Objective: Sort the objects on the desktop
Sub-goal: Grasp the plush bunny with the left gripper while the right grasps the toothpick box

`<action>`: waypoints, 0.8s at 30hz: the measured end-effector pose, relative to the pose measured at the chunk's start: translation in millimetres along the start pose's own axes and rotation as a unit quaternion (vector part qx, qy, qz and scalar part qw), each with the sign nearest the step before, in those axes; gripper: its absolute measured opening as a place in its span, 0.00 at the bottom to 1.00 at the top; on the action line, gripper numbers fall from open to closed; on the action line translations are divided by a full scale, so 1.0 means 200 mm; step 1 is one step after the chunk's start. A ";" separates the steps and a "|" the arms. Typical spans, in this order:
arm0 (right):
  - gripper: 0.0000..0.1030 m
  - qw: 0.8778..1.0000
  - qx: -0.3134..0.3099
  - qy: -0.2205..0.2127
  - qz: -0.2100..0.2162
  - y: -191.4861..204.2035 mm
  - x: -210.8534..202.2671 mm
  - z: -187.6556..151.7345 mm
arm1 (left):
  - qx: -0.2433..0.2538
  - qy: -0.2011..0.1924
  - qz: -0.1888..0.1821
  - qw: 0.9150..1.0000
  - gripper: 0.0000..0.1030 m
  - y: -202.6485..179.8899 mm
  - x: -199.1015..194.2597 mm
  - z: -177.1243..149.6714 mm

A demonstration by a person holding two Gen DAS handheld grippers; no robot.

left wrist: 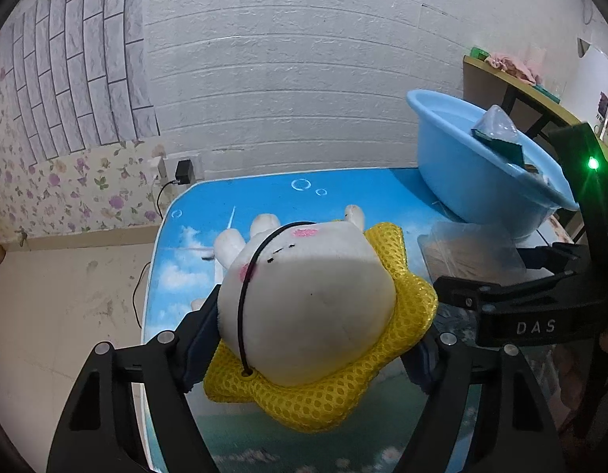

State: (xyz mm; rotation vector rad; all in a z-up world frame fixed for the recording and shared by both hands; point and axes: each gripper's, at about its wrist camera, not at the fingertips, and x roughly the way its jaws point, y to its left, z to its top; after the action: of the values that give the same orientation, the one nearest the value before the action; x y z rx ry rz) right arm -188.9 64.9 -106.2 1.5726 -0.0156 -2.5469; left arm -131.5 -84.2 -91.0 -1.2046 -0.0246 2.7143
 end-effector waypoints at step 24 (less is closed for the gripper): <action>0.97 0.998 -0.029 -0.029 0.049 -0.42 -0.29 -0.29 | 0.022 0.016 -0.018 0.999 0.75 -0.40 -0.18 -0.14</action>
State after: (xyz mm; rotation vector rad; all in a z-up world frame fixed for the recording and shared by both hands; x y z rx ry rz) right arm -121.5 159.5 -88.0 1.4391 -0.0235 -2.4935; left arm -75.7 -12.5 -76.6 -1.2238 0.0169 2.6509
